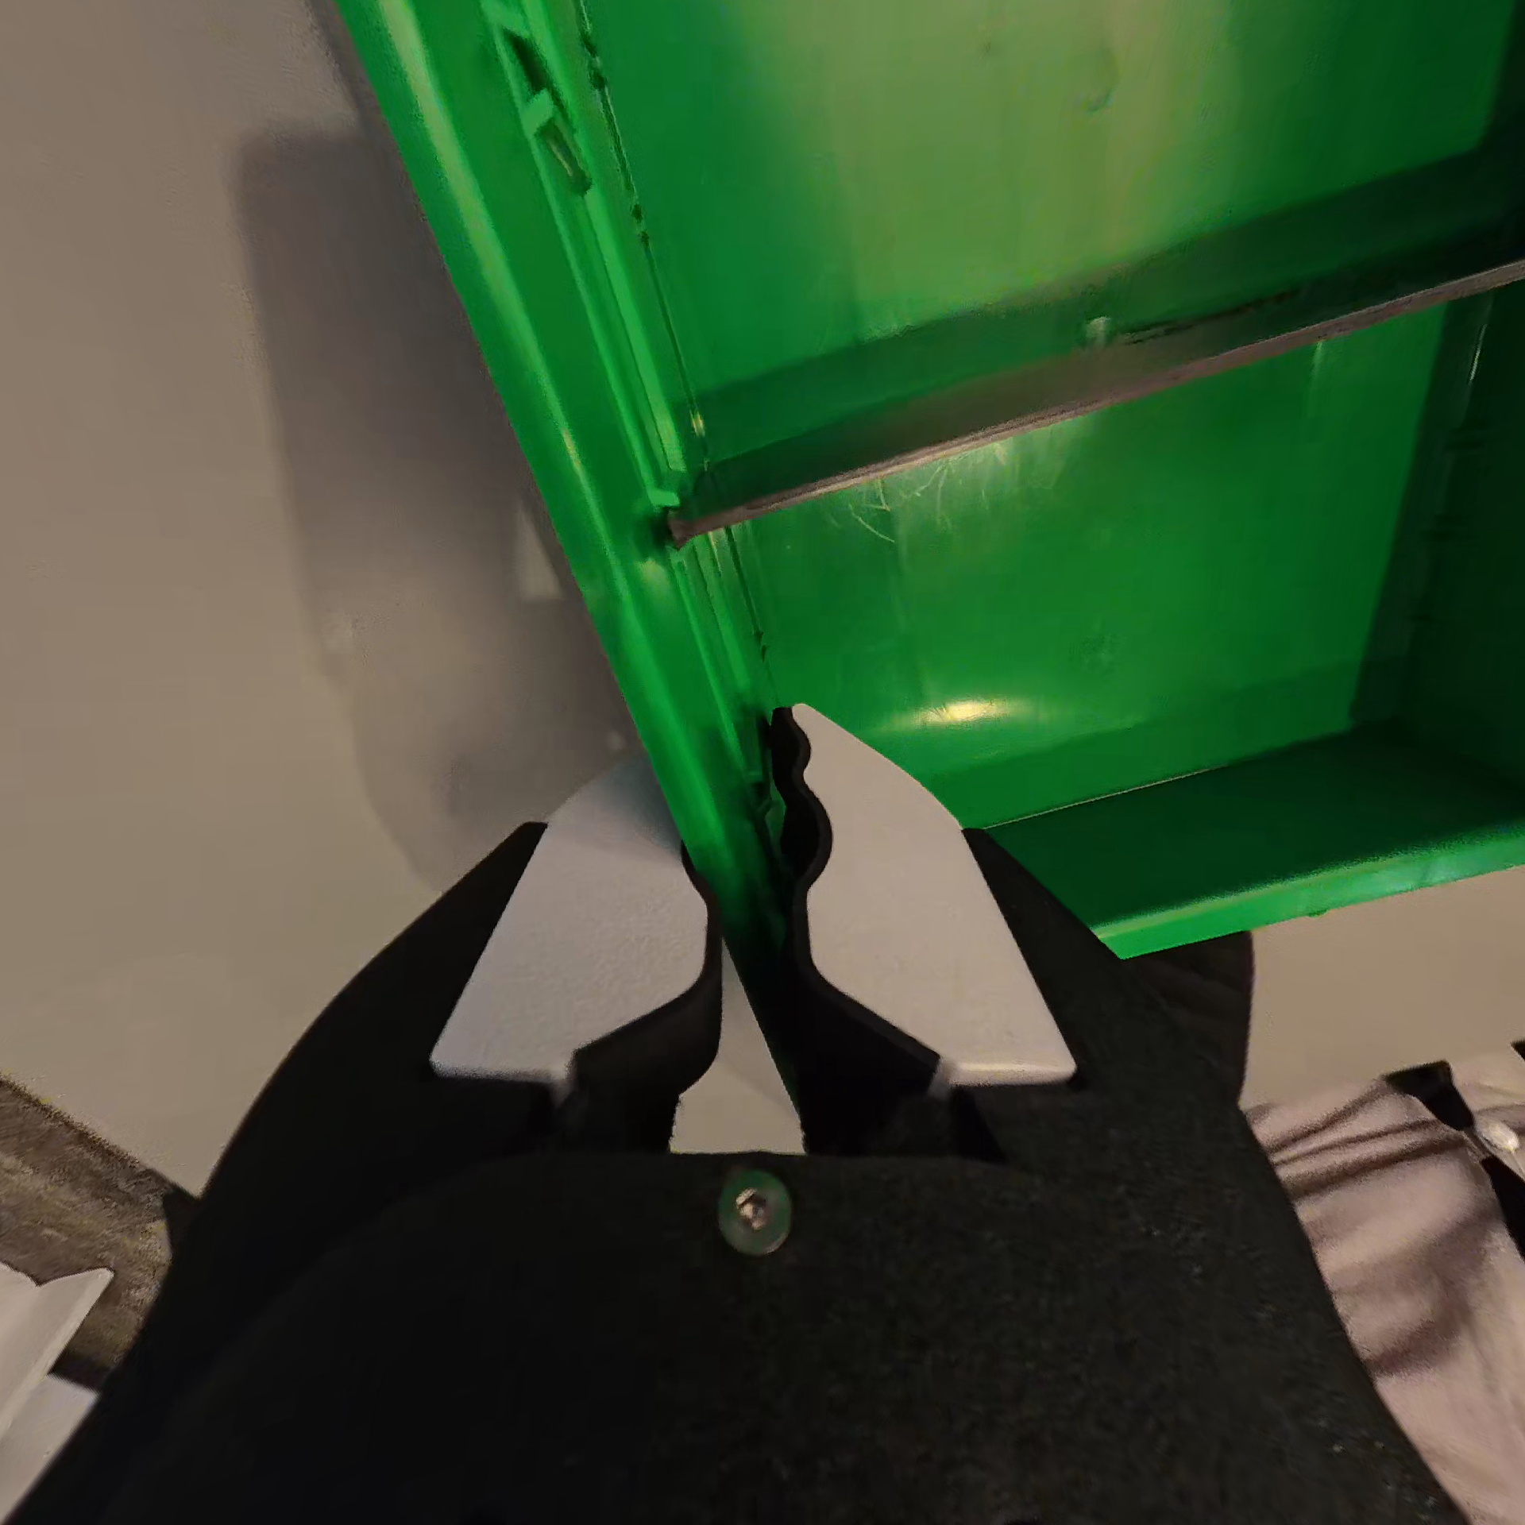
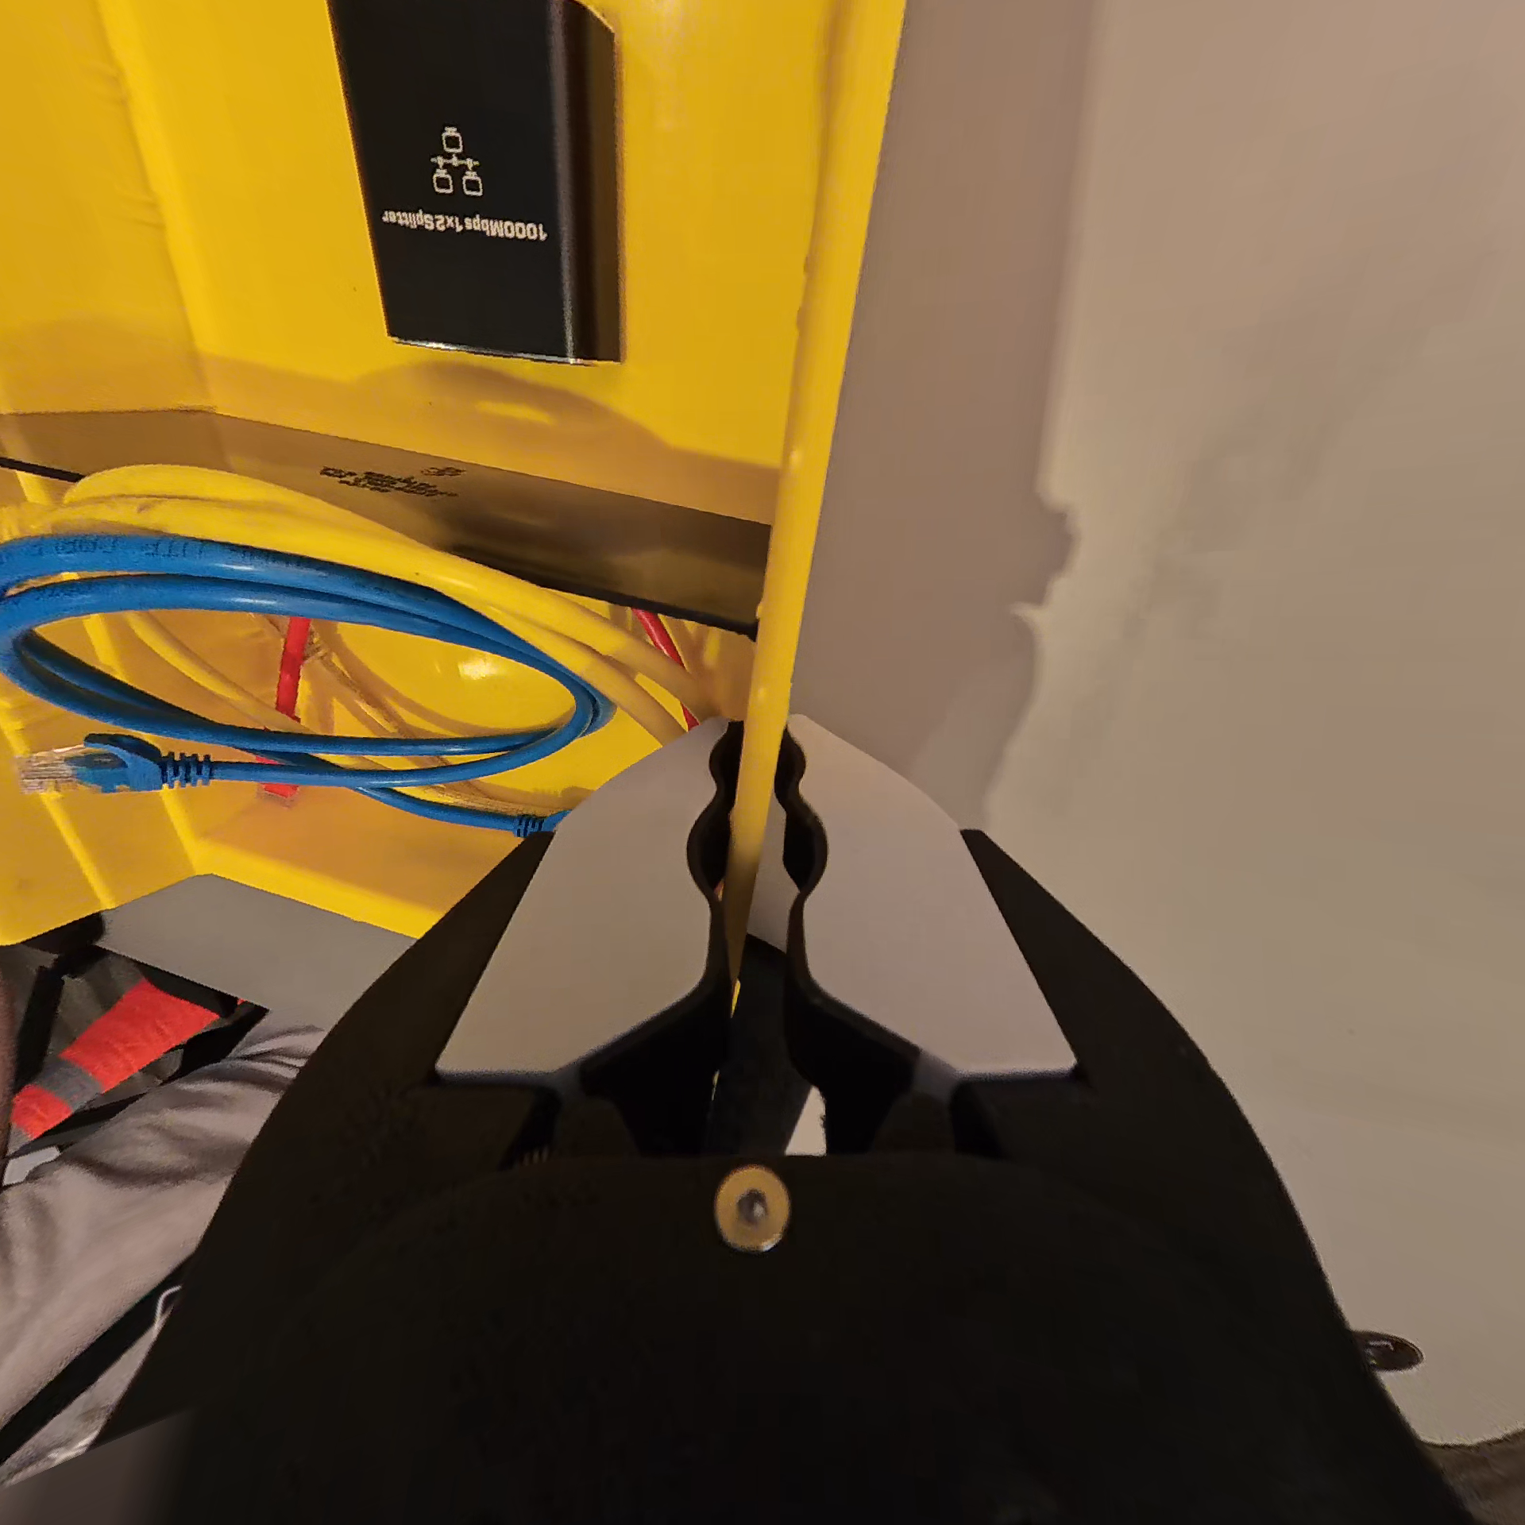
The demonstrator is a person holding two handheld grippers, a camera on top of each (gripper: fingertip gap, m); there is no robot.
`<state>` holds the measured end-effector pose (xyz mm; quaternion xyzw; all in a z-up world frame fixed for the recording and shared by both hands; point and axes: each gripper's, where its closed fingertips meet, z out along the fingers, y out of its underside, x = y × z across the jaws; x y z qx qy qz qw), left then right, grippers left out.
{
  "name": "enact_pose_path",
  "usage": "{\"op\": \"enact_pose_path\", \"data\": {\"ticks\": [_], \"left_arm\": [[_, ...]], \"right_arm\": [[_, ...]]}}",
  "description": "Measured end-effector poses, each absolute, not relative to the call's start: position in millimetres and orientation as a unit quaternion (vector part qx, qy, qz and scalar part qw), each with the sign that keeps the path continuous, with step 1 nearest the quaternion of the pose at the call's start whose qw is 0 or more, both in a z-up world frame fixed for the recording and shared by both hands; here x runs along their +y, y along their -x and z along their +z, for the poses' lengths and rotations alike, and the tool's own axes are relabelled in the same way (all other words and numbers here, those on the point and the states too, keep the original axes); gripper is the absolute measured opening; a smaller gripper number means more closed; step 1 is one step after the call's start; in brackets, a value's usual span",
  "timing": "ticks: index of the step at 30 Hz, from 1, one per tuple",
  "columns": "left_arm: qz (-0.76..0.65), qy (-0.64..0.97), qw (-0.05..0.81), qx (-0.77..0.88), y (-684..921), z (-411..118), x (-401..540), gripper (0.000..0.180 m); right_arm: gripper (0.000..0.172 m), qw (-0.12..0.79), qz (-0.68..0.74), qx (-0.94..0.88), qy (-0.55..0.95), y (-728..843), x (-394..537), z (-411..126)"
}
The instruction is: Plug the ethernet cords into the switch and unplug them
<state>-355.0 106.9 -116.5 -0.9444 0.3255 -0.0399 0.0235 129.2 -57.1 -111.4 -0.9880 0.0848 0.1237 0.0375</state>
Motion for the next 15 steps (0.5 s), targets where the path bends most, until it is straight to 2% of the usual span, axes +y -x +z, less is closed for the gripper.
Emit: {"op": "enact_pose_path", "data": {"ticks": [5, 9, 15], "left_arm": [[-0.05, 0.961, 0.003, 0.272, 337.6, -117.0, 98.7, 0.005], [-0.054, 0.965, 0.001, 0.255, 326.3, -117.7, 97.8, 0.004], [-0.073, 0.966, 0.004, 0.246, 310.2, -118.3, 93.8, 0.005]], "right_arm": [[0.012, 0.035, 0.156, 0.129, 0.979, -127.0, -56.9, -111.3], [0.006, 0.027, 0.103, 0.125, 0.986, -125.3, -53.6, -112.7], [0.007, 0.033, 0.113, 0.102, 0.988, -102.2, -39.5, -112.6]]}}
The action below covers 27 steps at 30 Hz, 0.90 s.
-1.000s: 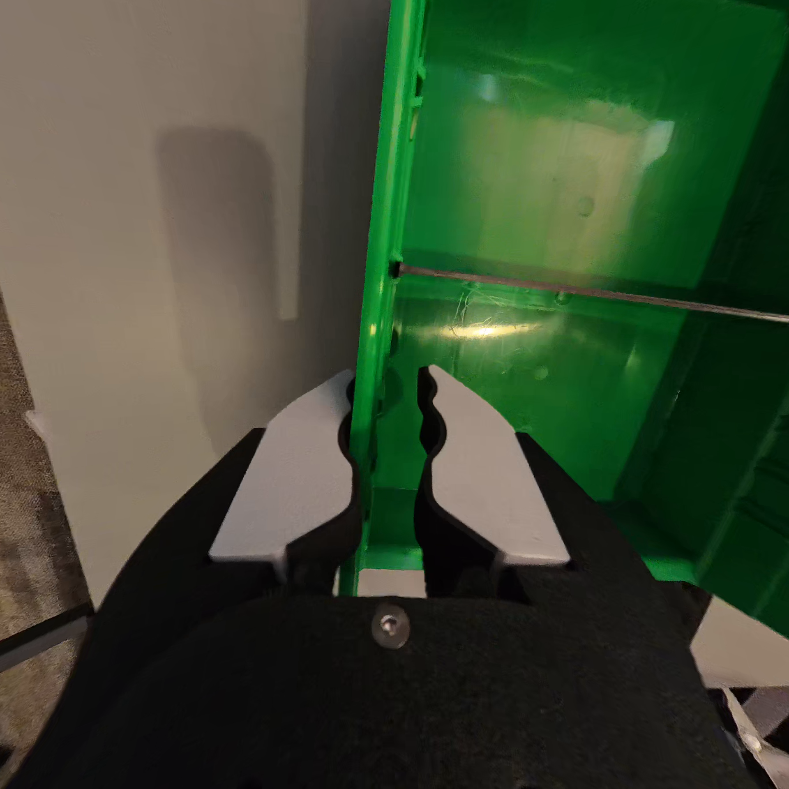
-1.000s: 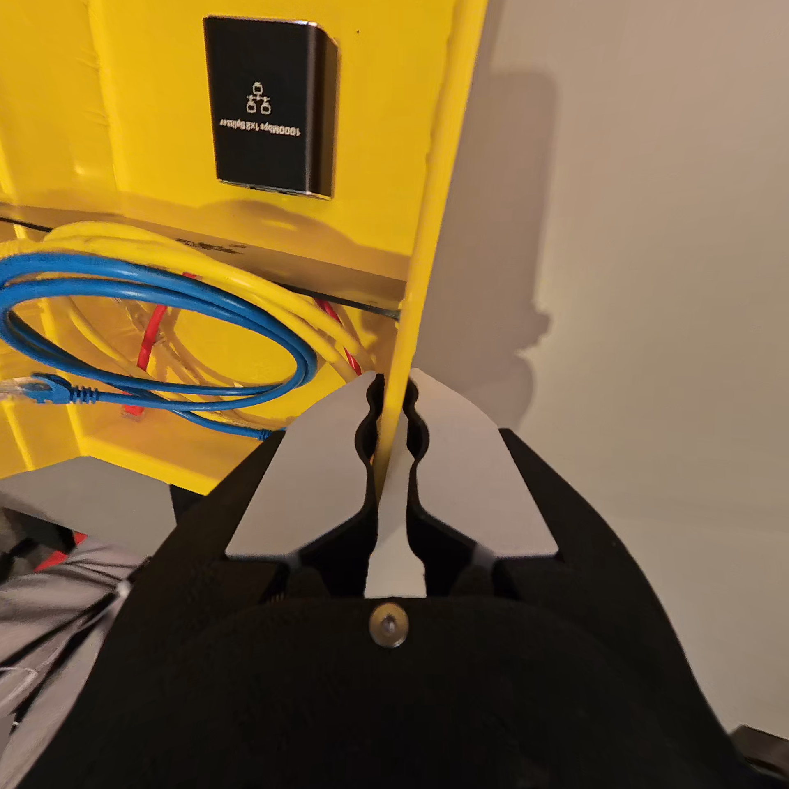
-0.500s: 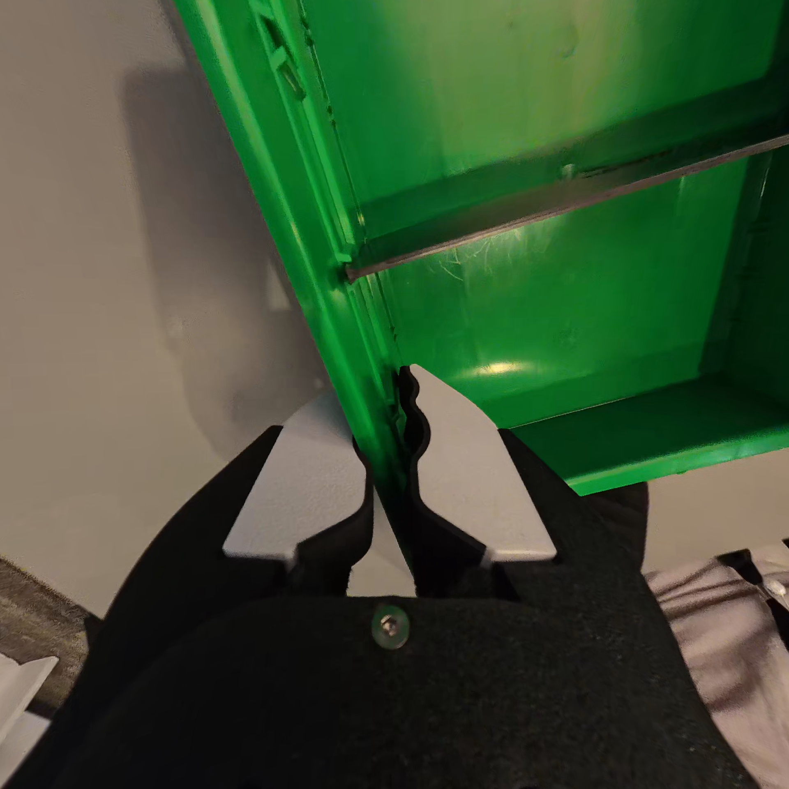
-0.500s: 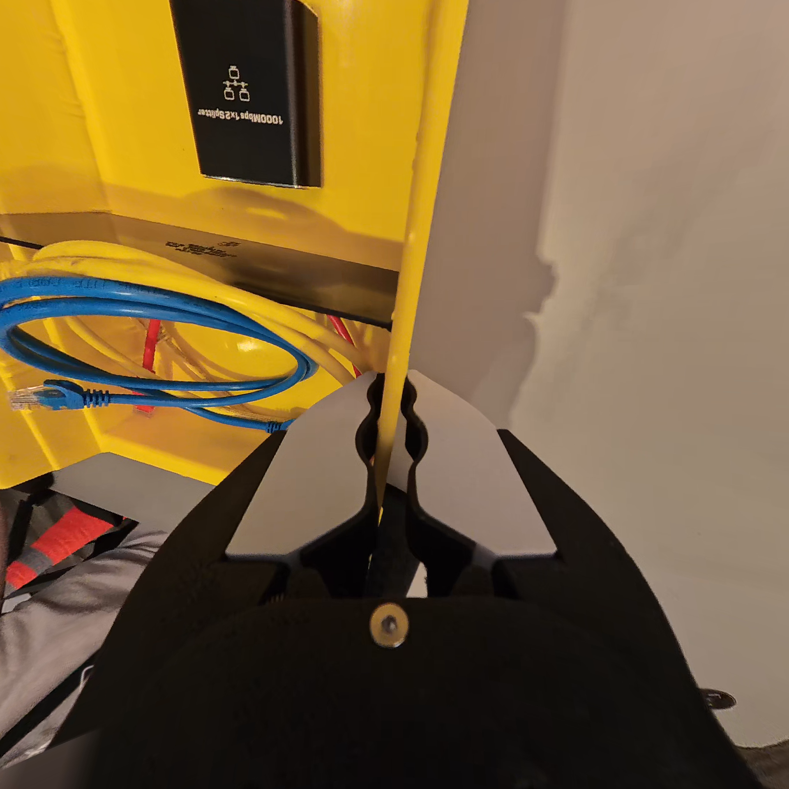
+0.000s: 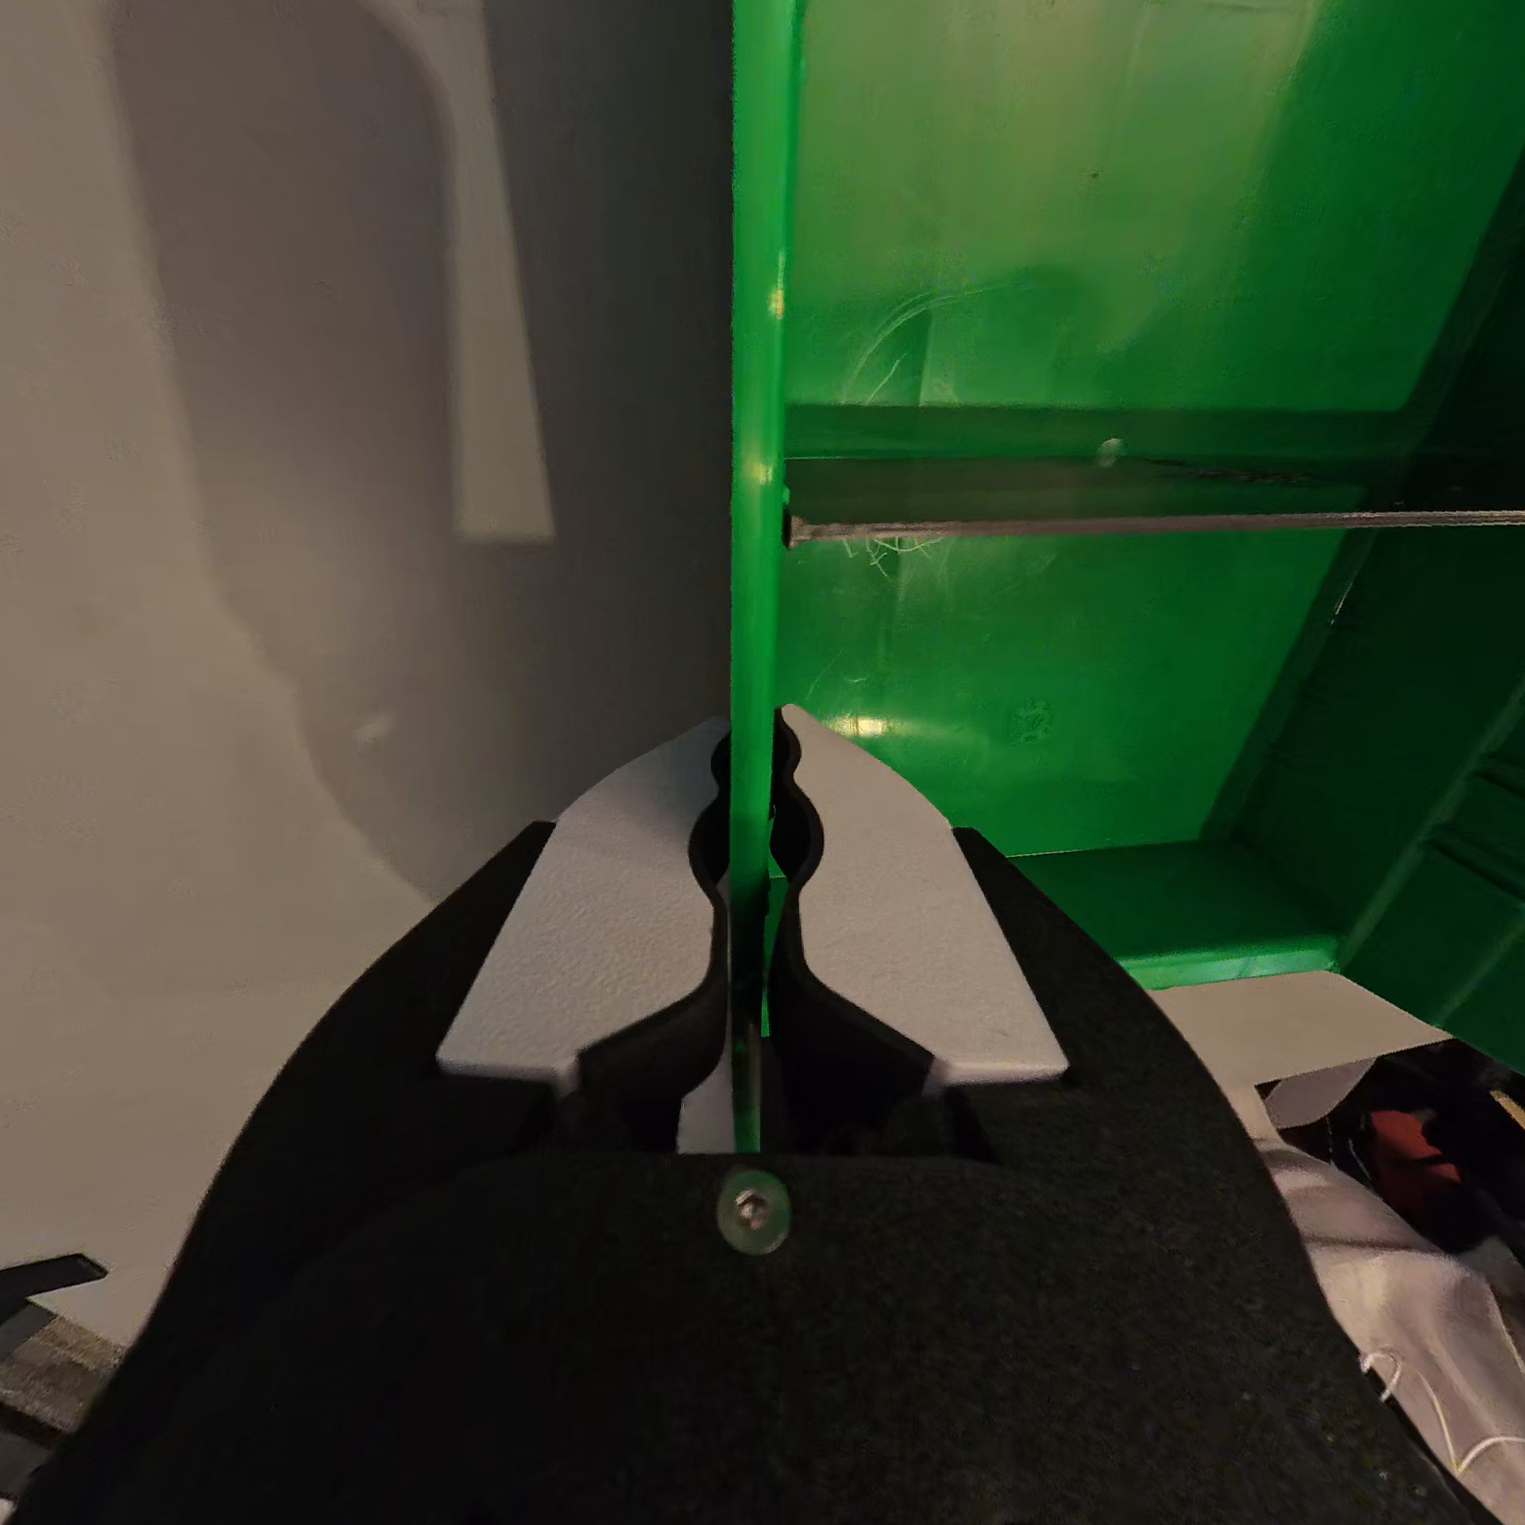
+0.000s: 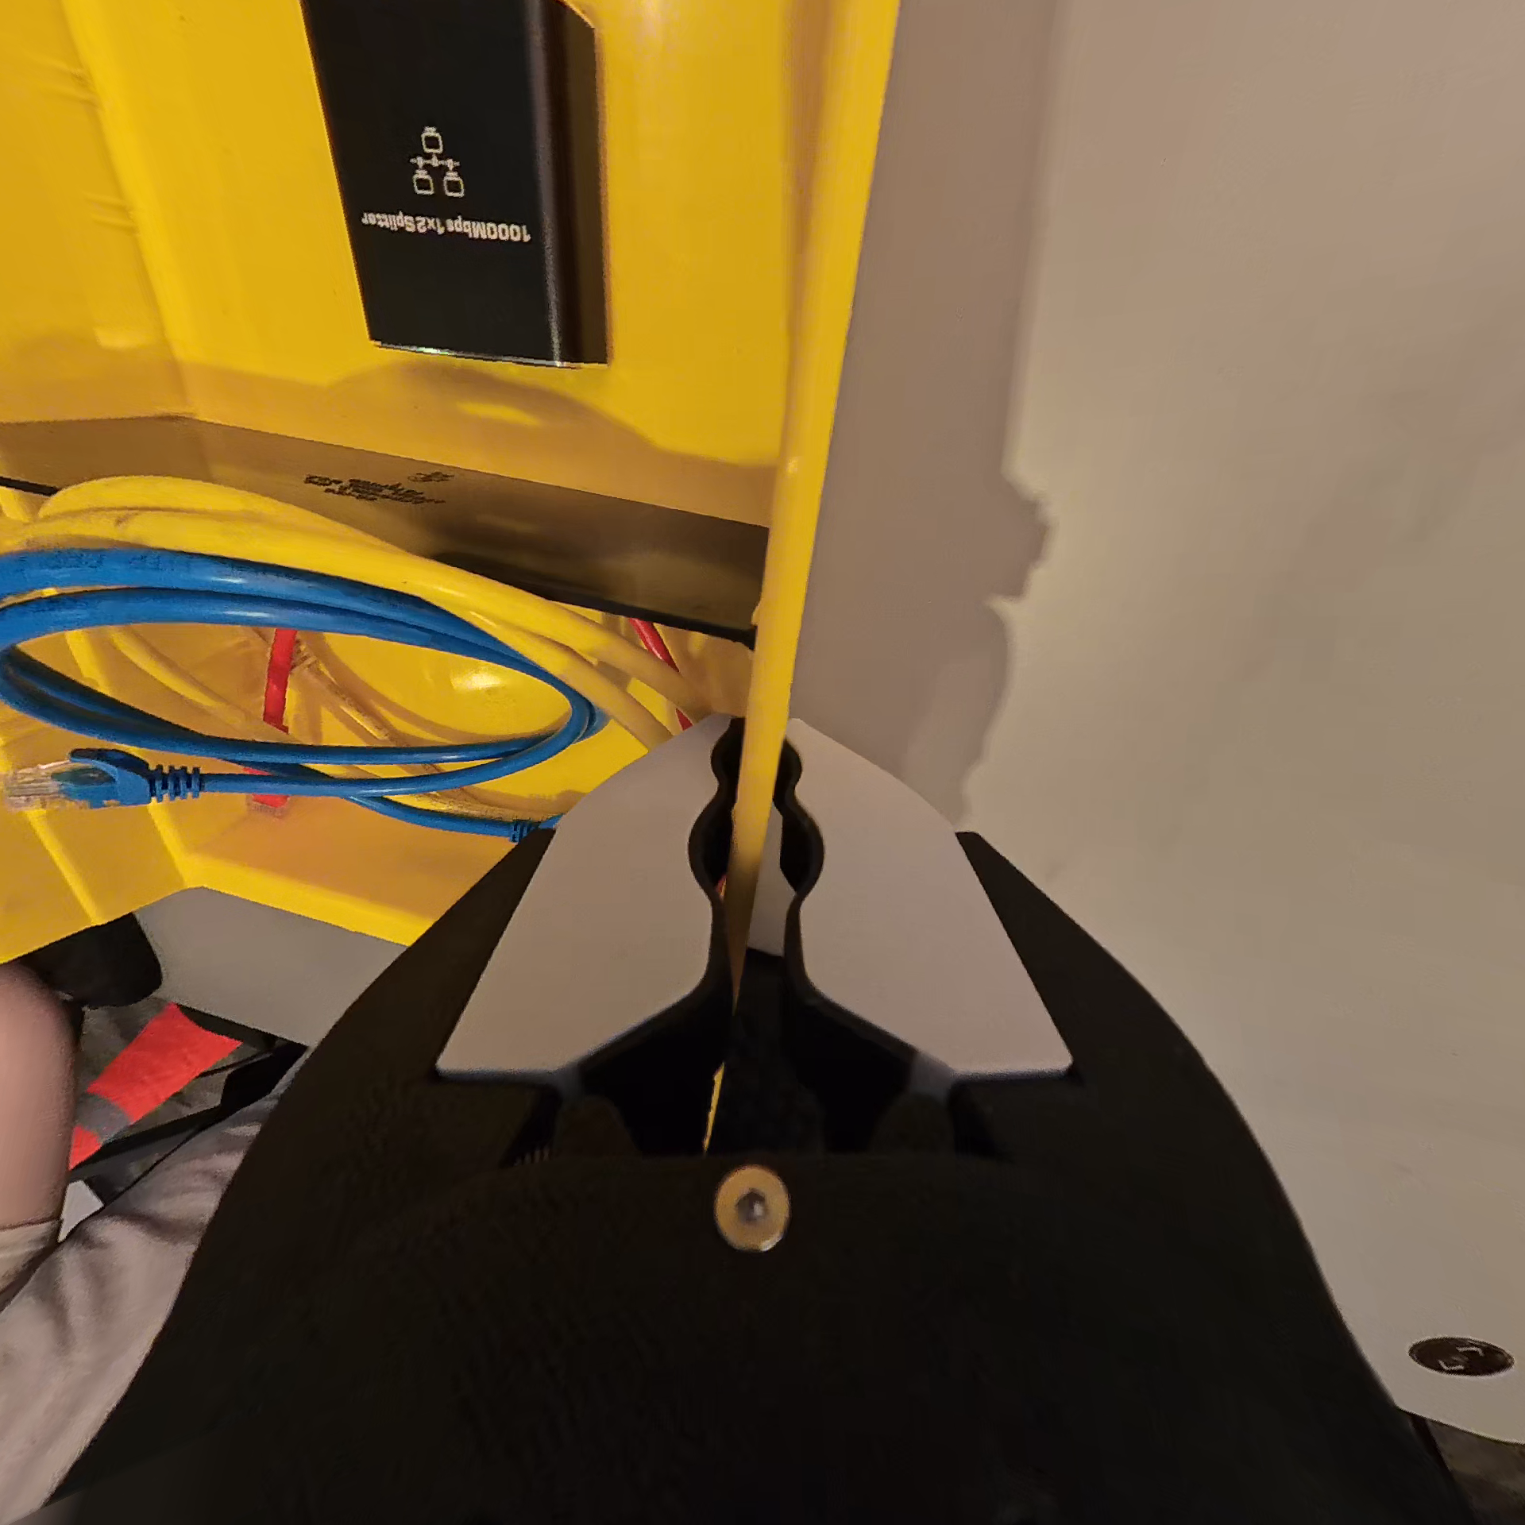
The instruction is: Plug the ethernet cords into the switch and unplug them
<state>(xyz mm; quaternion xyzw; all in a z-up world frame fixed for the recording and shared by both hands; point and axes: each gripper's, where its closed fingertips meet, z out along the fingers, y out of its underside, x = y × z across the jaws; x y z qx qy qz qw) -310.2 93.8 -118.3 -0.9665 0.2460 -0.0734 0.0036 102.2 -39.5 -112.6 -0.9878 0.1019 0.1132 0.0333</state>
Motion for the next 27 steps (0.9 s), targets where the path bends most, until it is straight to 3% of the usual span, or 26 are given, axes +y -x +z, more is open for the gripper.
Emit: {"op": "enact_pose_path", "data": {"ticks": [10, 17, 21, 24, 27], "left_arm": [[-0.144, 0.973, 0.014, 0.179, 326.5, -117.3, 101.0, 0.008], [-0.146, 0.962, 0.001, 0.23, 301.5, -117.9, 87.6, 0.008], [-0.176, 0.95, -0.009, 0.258, 293.1, -116.3, 81.7, 0.018], [-0.192, 0.939, -0.039, 0.281, 297.6, -116.0, 72.9, 0.029], [-0.226, 0.931, -0.026, 0.286, 296.0, -105.8, 76.5, 0.028]], "right_arm": [[0.009, 0.046, 0.126, 0.16, 0.978, -135.2, -52.4, -112.8], [0.009, 0.026, 0.133, 0.12, 0.984, -113.4, -54.2, -112.9], [0.012, 0.046, 0.135, 0.113, 0.983, -121.1, -48.6, -111.0], [0.019, 0.1, 0.156, 0.12, 0.975, -122.6, -42.5, -92.6], [0.027, 0.193, 0.16, 0.143, 0.958, -127.7, -35.5, -57.1]]}}
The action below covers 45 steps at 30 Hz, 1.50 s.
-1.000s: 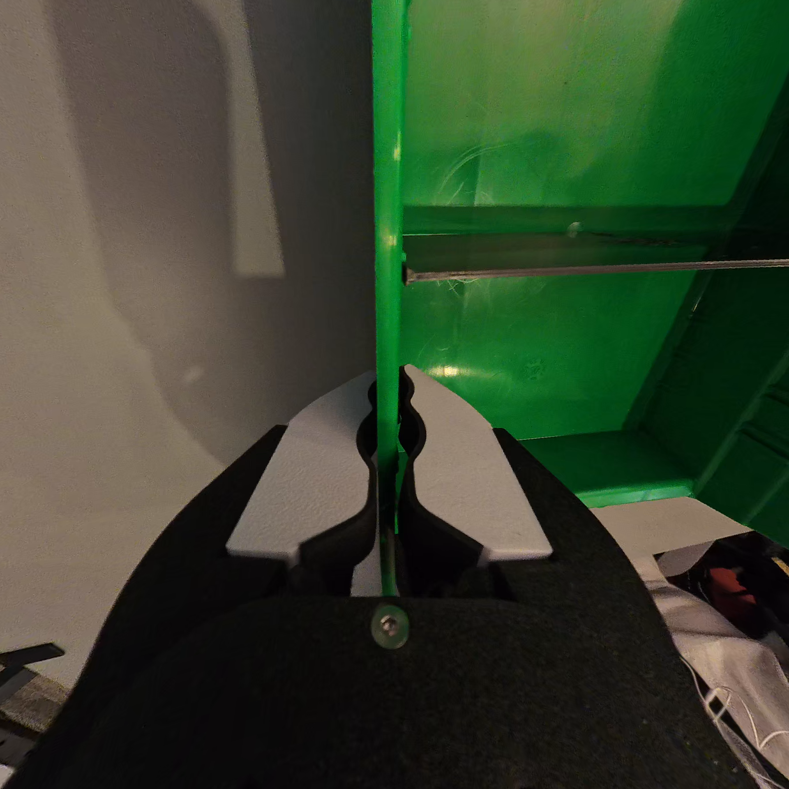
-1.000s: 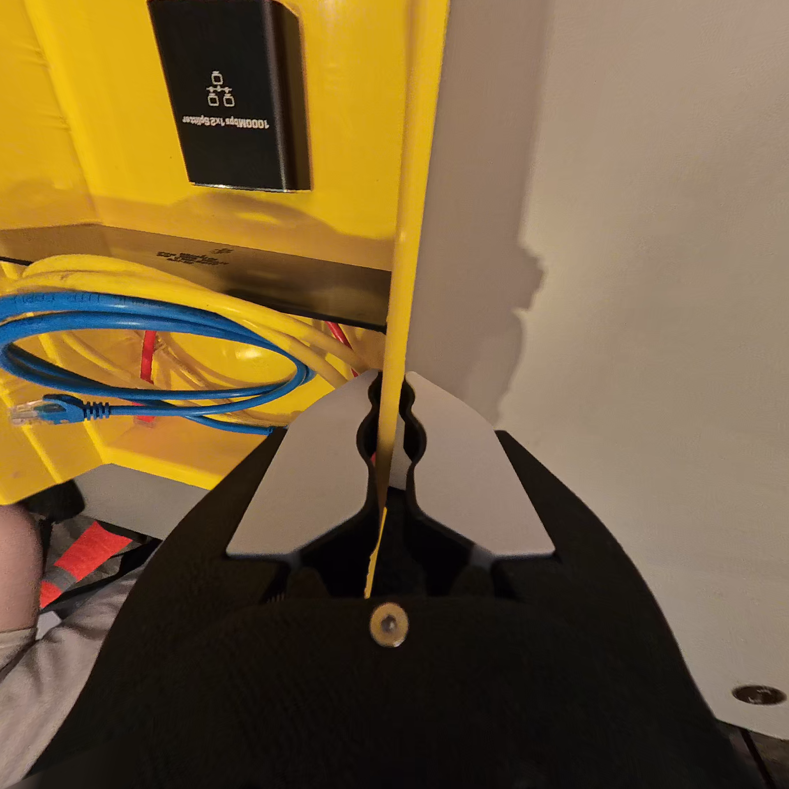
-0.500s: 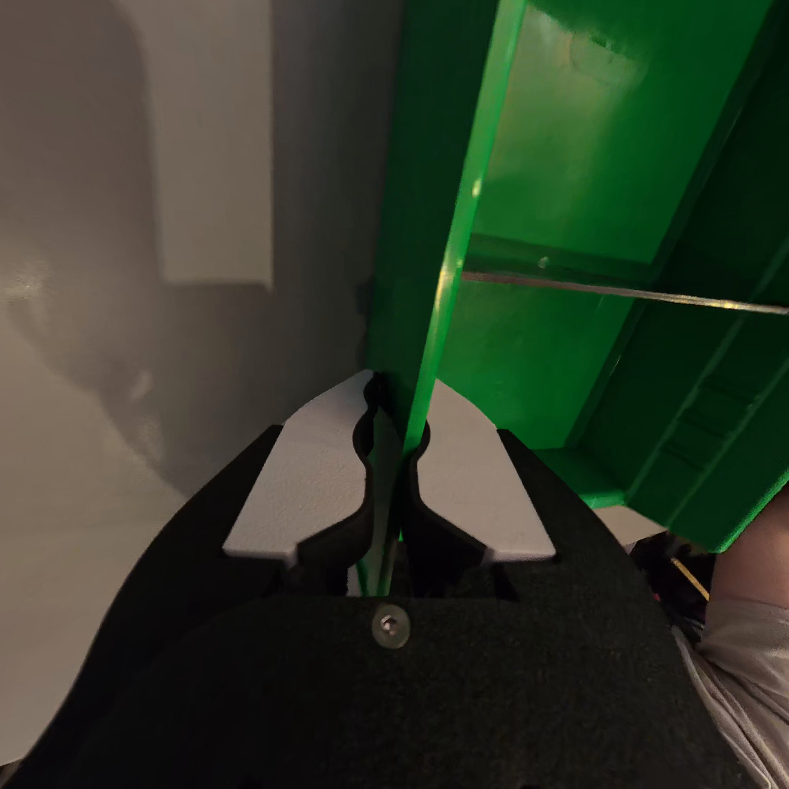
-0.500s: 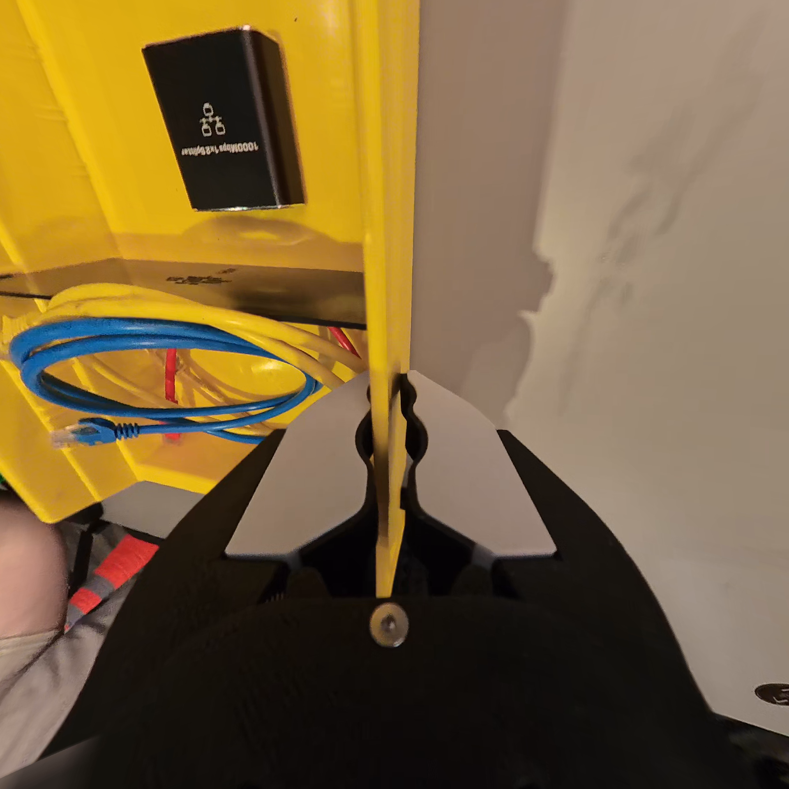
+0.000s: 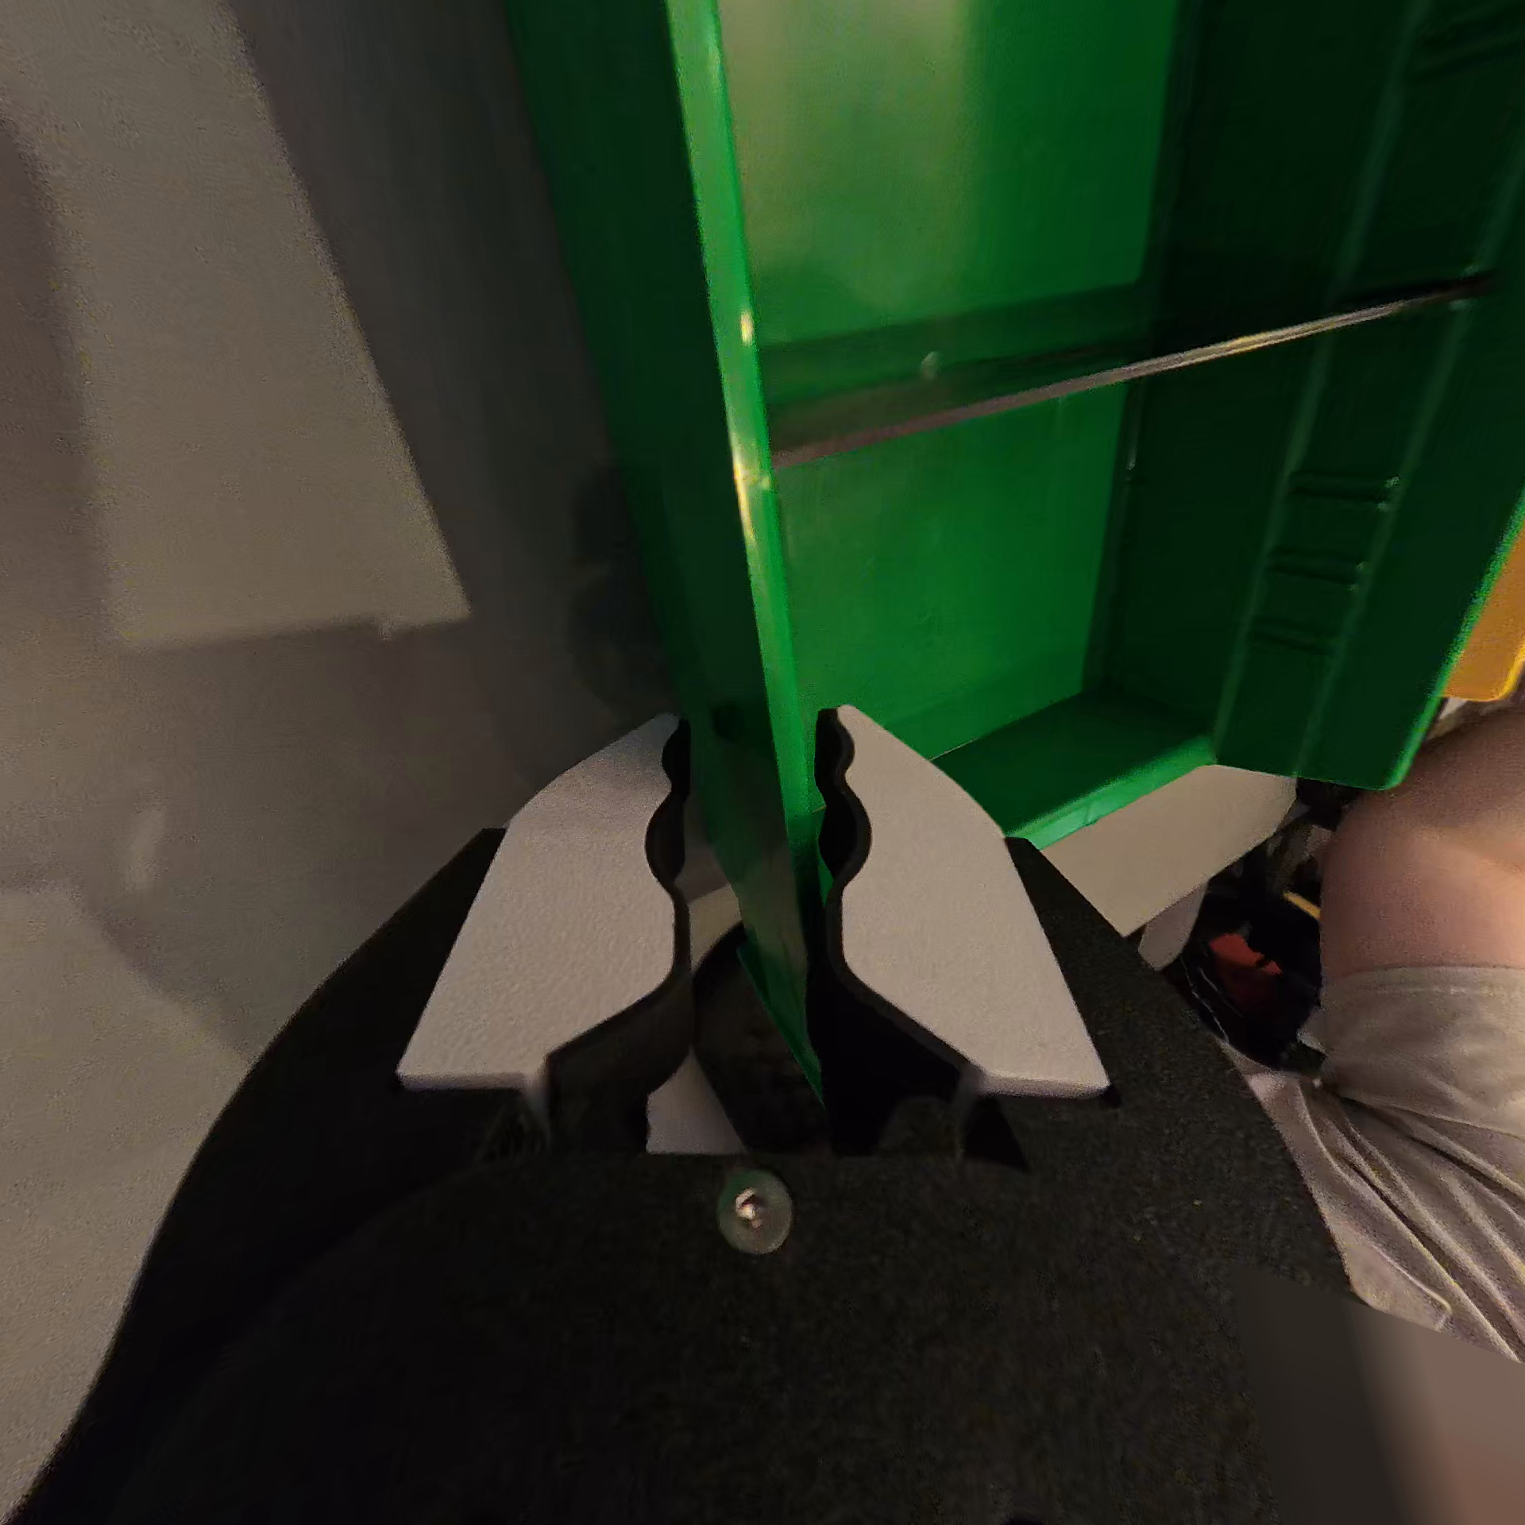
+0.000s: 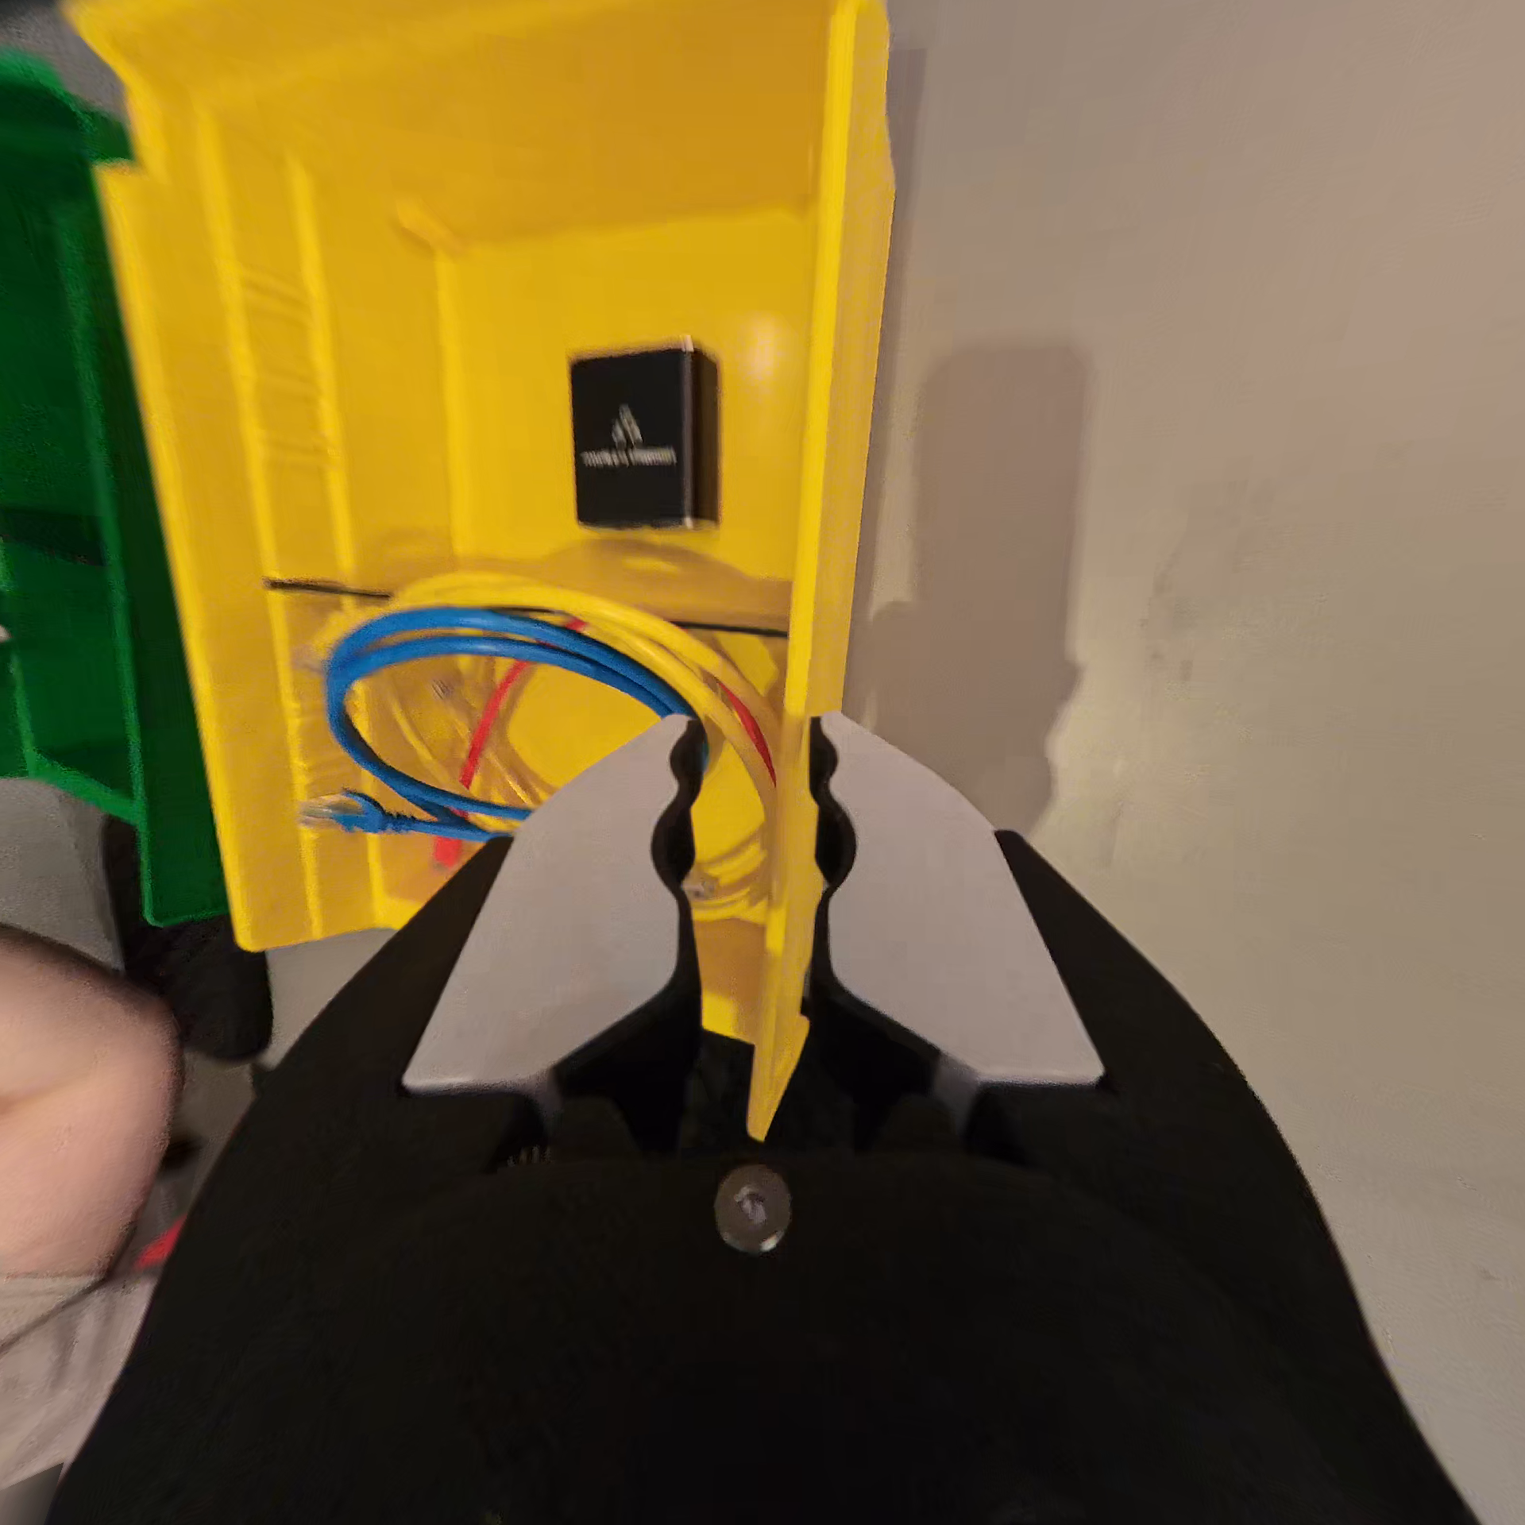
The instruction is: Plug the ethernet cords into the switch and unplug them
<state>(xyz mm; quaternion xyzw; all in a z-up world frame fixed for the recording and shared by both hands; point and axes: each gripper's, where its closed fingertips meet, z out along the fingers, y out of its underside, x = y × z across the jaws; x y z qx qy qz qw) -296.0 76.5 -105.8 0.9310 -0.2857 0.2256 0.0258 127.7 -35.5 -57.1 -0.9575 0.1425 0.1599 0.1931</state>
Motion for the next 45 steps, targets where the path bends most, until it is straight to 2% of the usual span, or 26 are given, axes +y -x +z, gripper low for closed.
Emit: {"op": "enact_pose_path", "data": {"ticks": [3, 7, 9, 10, 16, 21, 26, 30, 45], "left_arm": [[0.256, -0.921, -0.026, -0.294, 292.3, -85.0, 87.0, 0.026], [0.275, -0.903, -0.102, -0.315, 292.2, -49.5, 92.1, 0.028], [0.286, -0.889, -0.149, -0.326, 292.1, -28.9, 94.3, 0.027], [0.3, -0.879, -0.172, -0.328, 290.6, -16.6, 94.3, 0.027], [0.349, -0.83, -0.29, -0.324, 292.6, 42.2, 94.9, 0.026], [0.354, -0.816, -0.3, -0.344, 291.7, 52.0, 84.8, 0.026], [0.357, -0.812, -0.3, -0.35, 288.2, 54.3, 81.7, 0.026], [0.356, -0.81, -0.303, -0.354, 286.3, 56.7, 79.3, 0.025], [0.353, -0.798, -0.312, -0.376, 275.1, 65.3, 71.5, 0.023]], "right_arm": [[0.03, 0.314, 0.13, 0.138, 0.93, -124.3, -29.6, -7.0], [0.032, 0.53, 0.134, -0.001, 0.837, -57.5, -17.5, 77.9], [0.045, 0.597, 0.177, -0.087, 0.778, -2.7, -18.9, 100.2], [0.044, 0.606, 0.208, -0.116, 0.759, 23.1, -18.6, 103.7], [0.044, 0.418, 0.29, -0.082, 0.857, 110.0, 0.5, 29.9], [0.038, 0.276, 0.271, -0.027, 0.922, 132.3, 0.3, -19.4], [0.038, 0.21, 0.183, -0.013, 0.96, 130.6, -3.3, -56.6], [0.035, 0.194, 0.115, -0.039, 0.973, 131.4, -0.1, -71.7], [0.035, 0.186, 0.08, -0.025, 0.979, 152.8, 57.3, -116.2]]}}
